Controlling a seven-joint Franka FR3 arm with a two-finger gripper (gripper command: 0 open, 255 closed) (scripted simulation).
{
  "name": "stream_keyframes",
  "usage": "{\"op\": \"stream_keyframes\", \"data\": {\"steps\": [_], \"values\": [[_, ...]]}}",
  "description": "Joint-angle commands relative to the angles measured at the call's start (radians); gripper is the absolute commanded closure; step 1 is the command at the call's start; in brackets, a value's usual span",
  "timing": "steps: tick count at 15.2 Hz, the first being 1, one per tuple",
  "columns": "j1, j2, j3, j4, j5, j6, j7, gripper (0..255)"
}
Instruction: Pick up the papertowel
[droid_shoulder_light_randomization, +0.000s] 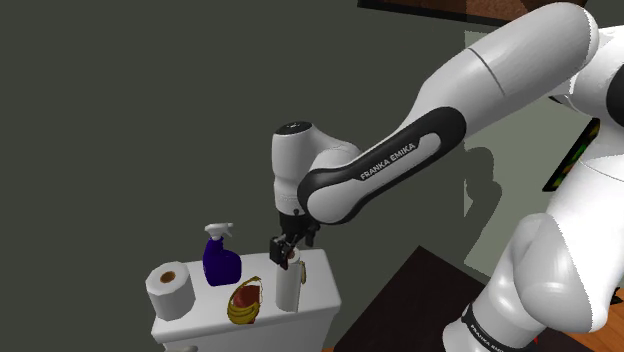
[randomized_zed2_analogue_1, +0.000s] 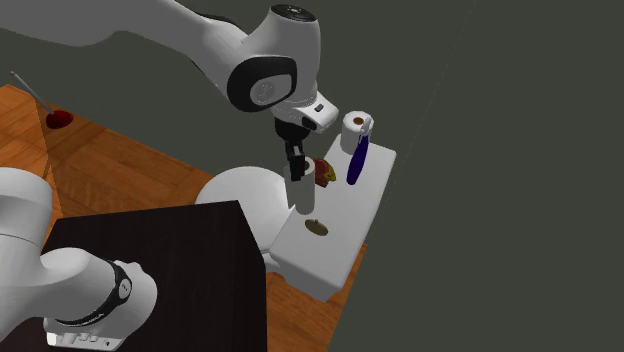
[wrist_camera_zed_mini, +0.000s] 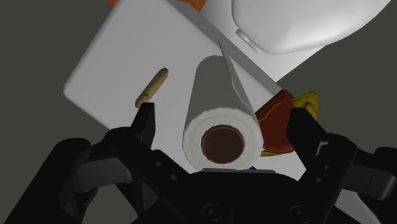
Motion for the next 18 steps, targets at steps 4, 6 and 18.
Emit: {"op": "stream_keyframes", "data": {"steps": [4, 6, 18], "values": [[0.003, 0.057, 0.000, -0.014, -0.029, 0.068, 0.024, 0], [0.003, 0.064, -0.001, -0.016, -0.032, 0.076, 0.027, 0], [0.002, 0.042, 0.001, -0.009, -0.021, 0.049, 0.018, 255]]}}
